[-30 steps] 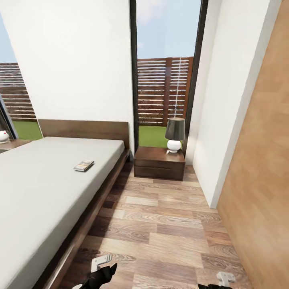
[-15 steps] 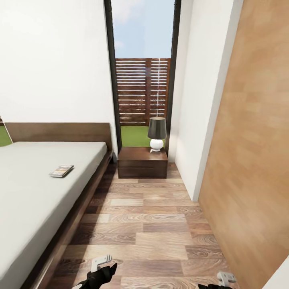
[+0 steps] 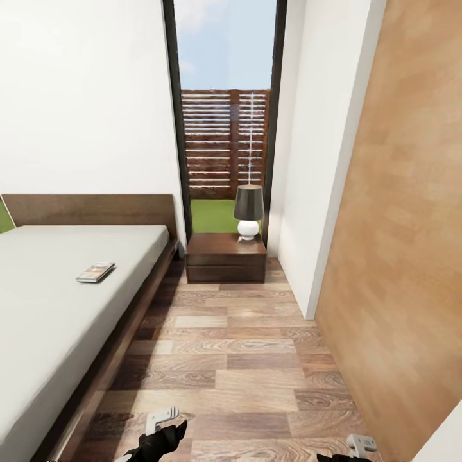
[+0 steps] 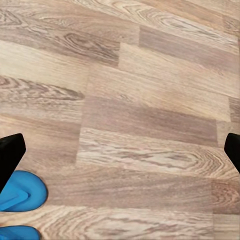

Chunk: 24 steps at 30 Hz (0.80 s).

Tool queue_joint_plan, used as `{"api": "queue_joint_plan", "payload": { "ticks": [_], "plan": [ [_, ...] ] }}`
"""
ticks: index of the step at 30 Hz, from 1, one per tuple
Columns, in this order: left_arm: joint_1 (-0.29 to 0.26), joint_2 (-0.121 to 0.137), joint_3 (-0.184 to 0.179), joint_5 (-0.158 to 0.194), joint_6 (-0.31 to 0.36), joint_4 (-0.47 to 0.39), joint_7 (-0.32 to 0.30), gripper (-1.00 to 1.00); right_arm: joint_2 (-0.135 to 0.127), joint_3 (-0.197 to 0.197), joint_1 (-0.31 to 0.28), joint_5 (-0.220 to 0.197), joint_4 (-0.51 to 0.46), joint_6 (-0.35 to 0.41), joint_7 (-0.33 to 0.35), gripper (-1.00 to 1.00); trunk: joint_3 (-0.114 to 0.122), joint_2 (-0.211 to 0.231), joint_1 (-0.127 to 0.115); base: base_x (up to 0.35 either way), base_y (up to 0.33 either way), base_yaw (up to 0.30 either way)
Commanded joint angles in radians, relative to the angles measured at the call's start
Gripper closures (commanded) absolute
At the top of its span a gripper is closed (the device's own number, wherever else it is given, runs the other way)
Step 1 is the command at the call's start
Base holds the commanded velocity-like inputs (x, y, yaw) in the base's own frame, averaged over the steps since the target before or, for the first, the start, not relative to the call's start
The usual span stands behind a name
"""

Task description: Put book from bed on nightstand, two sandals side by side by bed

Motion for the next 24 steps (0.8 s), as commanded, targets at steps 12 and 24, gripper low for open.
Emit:
{"api": "queue_joint_plan", "payload": {
  "ticks": [12,24],
  "plan": [
    [-0.001,0.000,0.005,0.005,-0.001,0.001,-0.006,-1.00,0.000,-0.004,-0.001,-0.004,0.000,0.002,0.005,-1.00,-0.020,0.000,0.000,0.000,0.000,0.000],
    [-0.001,0.000,0.005,0.005,-0.001,0.001,-0.006,-1.00,0.000,-0.004,-0.001,-0.004,0.001,0.002,0.005,-1.00,-0.039,0.000,0.000,0.000,0.000,-0.058]
  ]
}}
